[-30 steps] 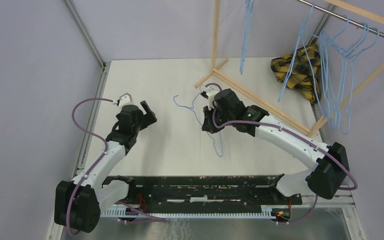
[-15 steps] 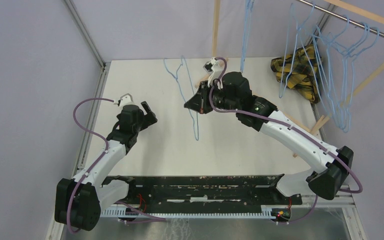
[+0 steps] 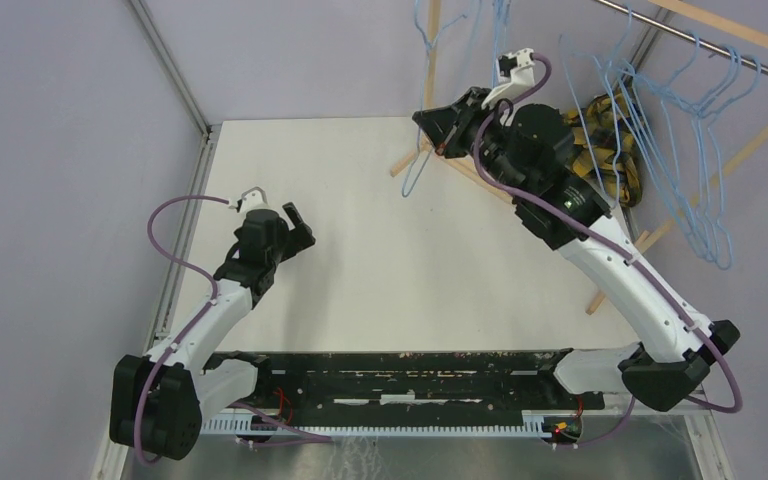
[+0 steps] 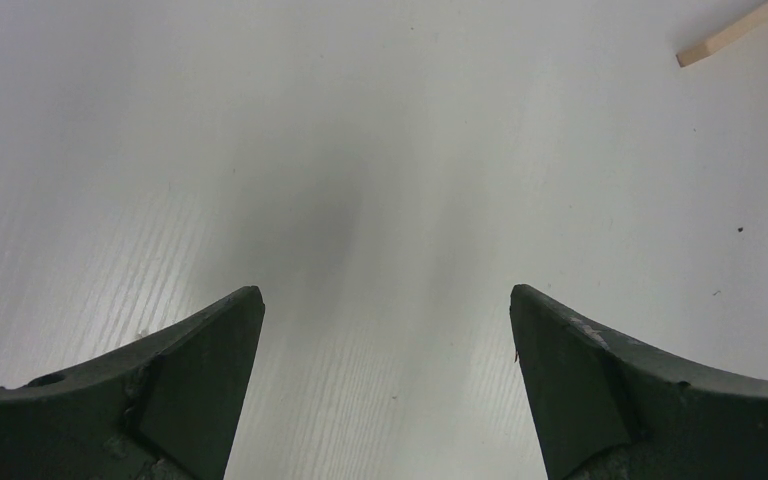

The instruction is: Organize the hangers

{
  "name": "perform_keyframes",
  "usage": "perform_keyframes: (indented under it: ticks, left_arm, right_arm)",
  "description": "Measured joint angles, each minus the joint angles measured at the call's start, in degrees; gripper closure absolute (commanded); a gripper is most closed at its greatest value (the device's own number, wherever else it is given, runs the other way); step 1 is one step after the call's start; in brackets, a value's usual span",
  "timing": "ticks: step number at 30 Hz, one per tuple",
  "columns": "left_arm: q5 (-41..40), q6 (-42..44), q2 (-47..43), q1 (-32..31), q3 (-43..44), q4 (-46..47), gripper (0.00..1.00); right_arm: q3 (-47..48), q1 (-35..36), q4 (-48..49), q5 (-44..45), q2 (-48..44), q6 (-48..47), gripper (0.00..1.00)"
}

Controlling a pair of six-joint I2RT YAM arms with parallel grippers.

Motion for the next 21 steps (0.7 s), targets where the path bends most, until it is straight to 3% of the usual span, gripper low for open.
perform_keyframes:
  ticks: [11,21]
  left_arm:
    - [1.0,0.0,0.4,0.0,0.0,0.3,0.00]
    - [1.2,0.0,0.8,0.0,0.0,0.6,0.00]
  right_arm:
    - [10.2,-14.9,3.2,-10.2,14.1,3.9,0.99]
    - [17.3,-21.4,8.1,-17.7,23.9,10.4,0.99]
